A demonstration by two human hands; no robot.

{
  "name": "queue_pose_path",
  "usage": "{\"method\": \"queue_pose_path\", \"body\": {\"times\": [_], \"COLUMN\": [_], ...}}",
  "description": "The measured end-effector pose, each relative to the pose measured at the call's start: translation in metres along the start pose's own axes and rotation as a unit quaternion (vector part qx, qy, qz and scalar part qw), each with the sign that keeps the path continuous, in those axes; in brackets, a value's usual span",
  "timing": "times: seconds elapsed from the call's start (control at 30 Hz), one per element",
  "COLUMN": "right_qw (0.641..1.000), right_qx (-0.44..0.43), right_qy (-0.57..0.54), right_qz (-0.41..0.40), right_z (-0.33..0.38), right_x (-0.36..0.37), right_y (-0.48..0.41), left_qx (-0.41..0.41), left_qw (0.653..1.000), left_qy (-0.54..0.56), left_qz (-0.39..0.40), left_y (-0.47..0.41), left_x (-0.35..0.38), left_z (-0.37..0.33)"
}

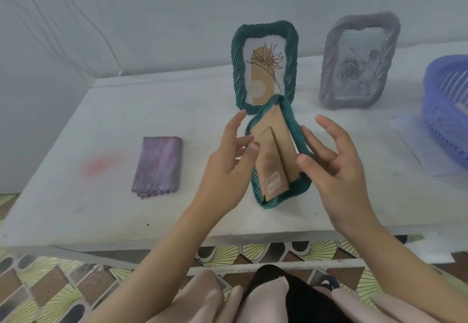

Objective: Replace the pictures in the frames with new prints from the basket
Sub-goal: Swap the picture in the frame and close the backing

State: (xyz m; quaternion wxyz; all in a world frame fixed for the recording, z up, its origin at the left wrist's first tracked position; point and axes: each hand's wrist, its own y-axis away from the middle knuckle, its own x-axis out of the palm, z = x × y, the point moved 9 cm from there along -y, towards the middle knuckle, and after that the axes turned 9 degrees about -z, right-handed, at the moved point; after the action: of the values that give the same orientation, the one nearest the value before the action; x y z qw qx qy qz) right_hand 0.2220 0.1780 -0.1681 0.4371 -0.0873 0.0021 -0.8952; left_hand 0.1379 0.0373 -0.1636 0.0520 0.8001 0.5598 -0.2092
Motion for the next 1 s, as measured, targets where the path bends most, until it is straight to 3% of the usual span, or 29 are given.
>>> {"method": "queue_pose_path", "body": {"times": [0.13, 0.23, 0.43, 0.57, 0.77, 0.9, 1.0], "right_qw": [0.993, 0.988, 0.989, 0.977, 0.978, 0.971, 0.965], "right_qx": [-0.024, 0.004, 0.057, 0.107, 0.076, 0.039, 0.000], "right_qy": [0.010, 0.038, 0.126, 0.176, 0.196, 0.234, 0.263], "right_qz": [0.114, 0.153, 0.059, 0.050, -0.001, -0.002, 0.007], "right_z": [0.009, 0.001, -0.033, -0.060, -0.058, -0.061, -0.062], "right_x": [0.030, 0.038, 0.013, 0.003, -0.010, -0.016, -0.014], "right_y": [0.011, 0.011, -0.007, -0.007, -0.016, -0.020, -0.019], "left_qx": [-0.045, -0.065, -0.104, -0.174, -0.209, -0.086, -0.014], "left_qw": [0.999, 0.997, 0.994, 0.980, 0.955, 0.996, 0.989], "left_qy": [-0.007, -0.028, 0.007, 0.092, 0.208, 0.028, -0.144], "left_qz": [0.004, -0.003, -0.036, -0.027, -0.032, -0.018, -0.019], "left_y": [-0.014, -0.022, -0.024, -0.015, 0.002, 0.004, 0.003], "left_x": [-0.002, -0.010, -0.038, -0.030, -0.005, -0.001, 0.000], "left_z": [-0.015, -0.016, 0.002, 0.035, 0.070, 0.062, 0.066]}}
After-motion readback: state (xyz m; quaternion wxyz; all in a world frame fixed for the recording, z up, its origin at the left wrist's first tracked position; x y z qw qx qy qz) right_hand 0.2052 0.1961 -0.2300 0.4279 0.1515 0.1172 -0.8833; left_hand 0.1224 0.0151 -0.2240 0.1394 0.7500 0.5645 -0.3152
